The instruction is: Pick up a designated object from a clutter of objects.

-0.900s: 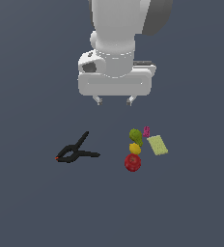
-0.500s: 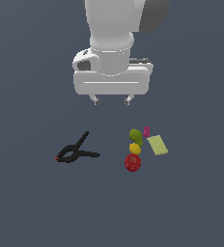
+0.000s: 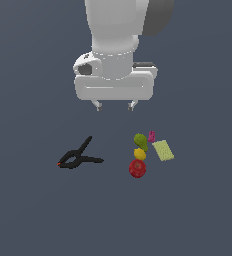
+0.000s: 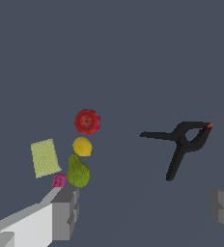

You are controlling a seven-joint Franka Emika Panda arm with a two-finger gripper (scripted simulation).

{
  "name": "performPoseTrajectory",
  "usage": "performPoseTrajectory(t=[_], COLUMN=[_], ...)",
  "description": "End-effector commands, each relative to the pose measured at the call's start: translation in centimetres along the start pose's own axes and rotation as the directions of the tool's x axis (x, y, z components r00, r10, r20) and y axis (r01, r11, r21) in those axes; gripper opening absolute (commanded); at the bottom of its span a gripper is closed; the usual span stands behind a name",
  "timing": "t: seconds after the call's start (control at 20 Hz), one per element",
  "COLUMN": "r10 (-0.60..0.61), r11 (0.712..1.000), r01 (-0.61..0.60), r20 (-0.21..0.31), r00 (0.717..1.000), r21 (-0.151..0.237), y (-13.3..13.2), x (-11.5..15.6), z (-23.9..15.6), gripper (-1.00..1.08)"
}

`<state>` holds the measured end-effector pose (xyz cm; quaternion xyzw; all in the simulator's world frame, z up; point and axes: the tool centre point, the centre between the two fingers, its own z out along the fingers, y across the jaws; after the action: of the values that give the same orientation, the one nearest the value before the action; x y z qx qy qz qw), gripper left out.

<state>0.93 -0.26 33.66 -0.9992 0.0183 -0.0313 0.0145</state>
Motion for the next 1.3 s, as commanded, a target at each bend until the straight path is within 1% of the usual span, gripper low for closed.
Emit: performPoseTrajectory(t=[0.0, 0.3, 0.6, 0.9, 1.05, 1.25], r10=[0.005, 0.029, 0.066, 0.103, 0.116, 0.128], r11=[1.000, 1.000, 0.998, 0.995, 0.993, 0.991], r01=[-0.005, -0.029, -0.065, -0.102, -0.114, -0.127], r20=[0.003, 0.014, 0.030, 0.045, 0.050, 0.054], r00=[1.000, 0.999, 0.997, 0.994, 0.992, 0.990], r21=[-0.001, -0.005, -0.013, -0.025, -0.030, -0.035], y=[-0.4, -2.2, -5.2, -8.4, -9.5, -10.5], x=[0.2, 0.9, 1.0, 0.0, -0.7, -1.5], z=[1.0, 5.2, 12.0, 19.3, 21.9, 24.4], gripper=[1.00, 1.00, 1.00, 1.00, 1.00, 1.00])
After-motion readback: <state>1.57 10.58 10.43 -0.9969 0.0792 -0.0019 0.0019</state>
